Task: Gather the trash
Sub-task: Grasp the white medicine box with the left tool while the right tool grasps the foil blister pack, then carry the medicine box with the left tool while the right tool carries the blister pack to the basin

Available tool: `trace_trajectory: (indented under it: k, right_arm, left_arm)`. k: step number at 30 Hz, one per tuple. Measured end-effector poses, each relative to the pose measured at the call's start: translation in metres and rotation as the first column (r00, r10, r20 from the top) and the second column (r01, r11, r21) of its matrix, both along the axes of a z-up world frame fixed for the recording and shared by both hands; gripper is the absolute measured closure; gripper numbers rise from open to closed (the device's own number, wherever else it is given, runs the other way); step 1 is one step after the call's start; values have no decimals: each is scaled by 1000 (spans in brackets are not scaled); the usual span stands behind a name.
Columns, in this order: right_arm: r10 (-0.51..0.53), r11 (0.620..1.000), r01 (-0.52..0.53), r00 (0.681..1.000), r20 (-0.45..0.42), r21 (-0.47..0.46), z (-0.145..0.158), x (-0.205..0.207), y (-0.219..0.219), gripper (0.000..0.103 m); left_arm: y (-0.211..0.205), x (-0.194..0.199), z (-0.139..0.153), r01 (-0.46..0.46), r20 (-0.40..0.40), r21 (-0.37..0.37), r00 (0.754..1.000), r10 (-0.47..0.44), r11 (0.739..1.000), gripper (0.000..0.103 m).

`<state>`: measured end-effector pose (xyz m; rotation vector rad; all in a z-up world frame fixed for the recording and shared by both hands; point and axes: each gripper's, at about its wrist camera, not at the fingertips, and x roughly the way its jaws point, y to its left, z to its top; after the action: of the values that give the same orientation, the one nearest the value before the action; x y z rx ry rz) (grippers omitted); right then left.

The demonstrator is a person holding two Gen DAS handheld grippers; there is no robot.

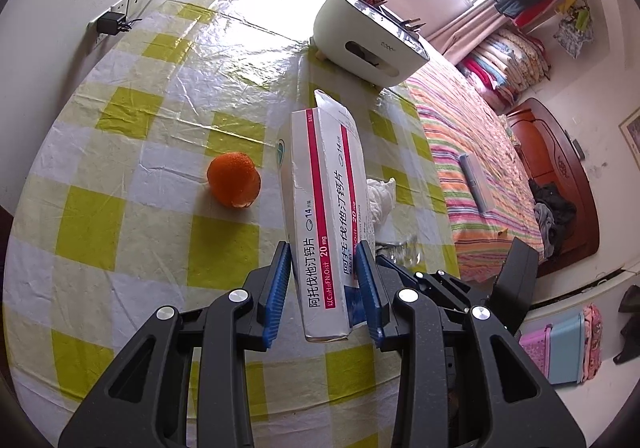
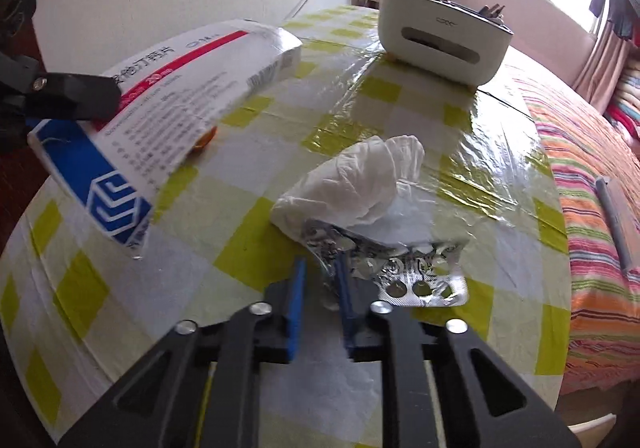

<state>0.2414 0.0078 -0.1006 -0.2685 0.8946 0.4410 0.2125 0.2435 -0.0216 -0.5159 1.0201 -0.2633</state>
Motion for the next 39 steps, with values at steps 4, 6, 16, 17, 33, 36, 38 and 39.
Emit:
trace_trajectory:
  k: [4,6,16,17,33,36,38,39]
  right_arm:
    - [-20,998,17,999,37,54,7,-7,-7,96]
    - [-33,995,28,998,55,92,15,-13,-14,96]
    - [-113,969,94,991,69,228,40,-34,-59,96]
    - [-116,967,97,991,70,234,41,-36,-61,96]
    - [-179,951,149,980,88,271,51,-70,-113,96]
    - [-192,948,159,977,97,276,54,-75,-121,96]
    - [-196,946,162,976,99,280,55,-78,-126,96]
    - [-200,945,165,974,102,281,56,-80,-129,96]
  left_arm:
    - [-1,-2,3,3,13,-8,1000,-3,1000,70]
    - [-4,-4,5,10,24,-13,1000,-10,1000,70]
    - [-36,-10,9,70,49,1,996,-70,998,70]
    - [-39,-10,9,75,51,2,996,-75,997,70]
    - [-97,-20,4,186,51,57,981,-189,981,70]
    - [-108,-23,3,207,51,74,976,-211,976,70]
    - [-114,-25,2,220,52,75,973,-224,973,70]
    - [-117,-25,2,227,54,77,971,-232,971,70]
